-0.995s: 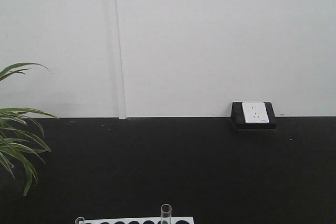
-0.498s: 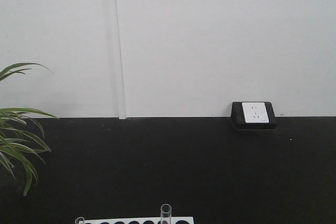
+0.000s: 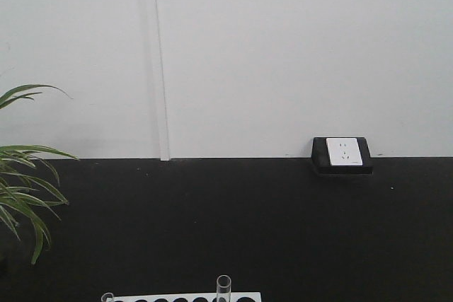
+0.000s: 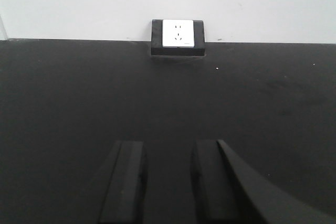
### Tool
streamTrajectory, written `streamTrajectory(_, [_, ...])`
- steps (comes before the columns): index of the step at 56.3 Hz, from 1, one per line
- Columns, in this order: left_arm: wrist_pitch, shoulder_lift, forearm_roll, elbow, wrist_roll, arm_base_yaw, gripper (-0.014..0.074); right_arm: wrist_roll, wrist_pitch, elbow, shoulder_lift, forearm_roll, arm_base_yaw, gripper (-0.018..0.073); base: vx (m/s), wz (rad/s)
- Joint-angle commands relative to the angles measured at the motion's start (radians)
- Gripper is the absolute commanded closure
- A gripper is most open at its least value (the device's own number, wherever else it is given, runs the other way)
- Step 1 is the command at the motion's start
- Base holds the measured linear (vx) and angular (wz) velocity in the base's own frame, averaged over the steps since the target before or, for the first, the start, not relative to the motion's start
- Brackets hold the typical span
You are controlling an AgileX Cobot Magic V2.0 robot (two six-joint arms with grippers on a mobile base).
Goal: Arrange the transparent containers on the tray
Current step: 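Grasp a clear glass tube in the white rack with the left gripper and lift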
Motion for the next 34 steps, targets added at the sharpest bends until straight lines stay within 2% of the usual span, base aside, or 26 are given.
streamTrajectory(1, [-0.159, 0.044, -0.010, 0.023, -0.008, -0.059, 0.0185, -0.002, -0.085, -0.031, 0.010, -0.006, -0.001, 0.0234, 0.00, 0.00])
streamTrajectory(18, [-0.292, 0.221, -0.010, 0.123, -0.010, -0.209, 0.0179, -0.003, -0.089, -0.031, 0.010, -0.011, -0.001, 0.0234, 0.00, 0.00])
streamTrajectory(34, [-0.503, 0.350, -0.007, 0.123, -0.009, -0.268, 0.0123, -0.003, -0.089, -0.031, 0.010, -0.011, -0.001, 0.0234, 0.00, 0.00])
